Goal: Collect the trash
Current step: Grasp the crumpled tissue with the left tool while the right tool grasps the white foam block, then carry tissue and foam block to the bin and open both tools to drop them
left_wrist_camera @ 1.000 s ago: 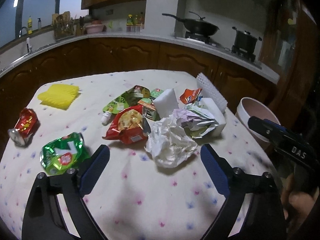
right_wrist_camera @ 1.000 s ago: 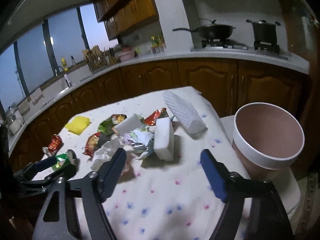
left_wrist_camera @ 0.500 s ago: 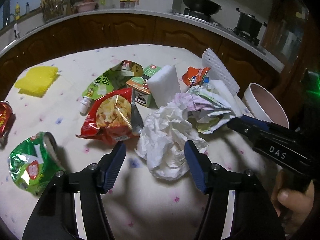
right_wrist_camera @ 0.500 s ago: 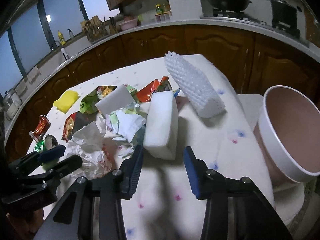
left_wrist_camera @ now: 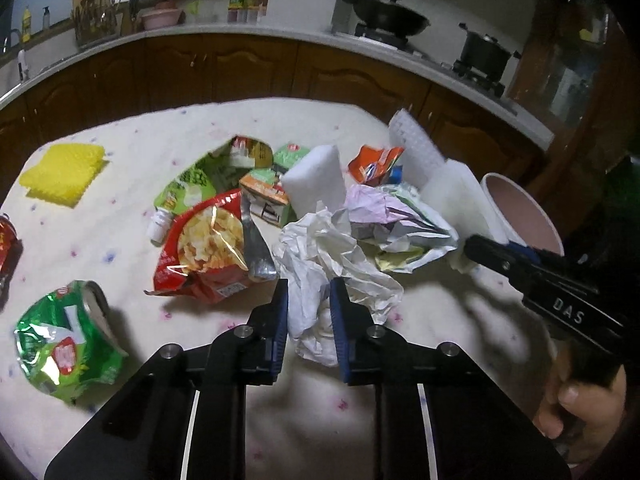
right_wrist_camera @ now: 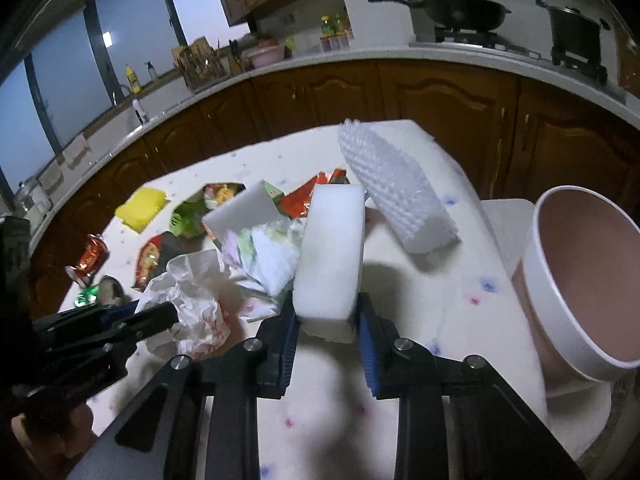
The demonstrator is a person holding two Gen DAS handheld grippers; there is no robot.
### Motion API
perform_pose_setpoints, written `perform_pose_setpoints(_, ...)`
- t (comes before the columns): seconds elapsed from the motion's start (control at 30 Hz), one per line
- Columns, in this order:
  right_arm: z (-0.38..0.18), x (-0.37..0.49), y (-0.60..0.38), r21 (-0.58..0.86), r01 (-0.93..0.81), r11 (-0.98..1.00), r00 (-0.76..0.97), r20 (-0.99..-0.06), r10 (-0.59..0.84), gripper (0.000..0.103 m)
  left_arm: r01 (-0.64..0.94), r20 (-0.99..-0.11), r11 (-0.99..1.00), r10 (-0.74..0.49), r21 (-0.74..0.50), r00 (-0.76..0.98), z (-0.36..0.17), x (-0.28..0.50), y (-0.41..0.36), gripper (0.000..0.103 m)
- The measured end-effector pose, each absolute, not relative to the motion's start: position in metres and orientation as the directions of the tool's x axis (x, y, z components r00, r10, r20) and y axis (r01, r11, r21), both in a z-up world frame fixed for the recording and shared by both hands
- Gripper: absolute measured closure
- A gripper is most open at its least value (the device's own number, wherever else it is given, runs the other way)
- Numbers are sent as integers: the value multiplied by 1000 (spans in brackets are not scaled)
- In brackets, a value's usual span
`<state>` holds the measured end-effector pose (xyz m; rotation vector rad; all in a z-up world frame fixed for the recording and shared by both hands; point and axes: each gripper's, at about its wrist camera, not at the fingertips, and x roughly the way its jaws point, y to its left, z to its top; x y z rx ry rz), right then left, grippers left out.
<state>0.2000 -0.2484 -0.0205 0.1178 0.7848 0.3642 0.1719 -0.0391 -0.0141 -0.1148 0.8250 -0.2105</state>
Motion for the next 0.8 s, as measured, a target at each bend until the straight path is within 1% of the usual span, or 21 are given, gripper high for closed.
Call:
perform_pose_setpoints(0.2, -7, 175, -265, 271, -267, 925, 672, -635, 381, 76, 178, -676, 964, -264, -195, 688, 9, 155, -42, 85)
perform_pose_setpoints(0.4, 3, 162, -278, 274, -256, 927, 694, -615, 374, 75, 213, -655, 956, -294, -204, 696, 22, 149, -54, 85)
perform_pose_setpoints(0.8, 15, 148, -324, 264, -175, 948, 745, -594, 303, 75, 304, -620, 929, -368, -211, 693, 40, 155, -102, 85)
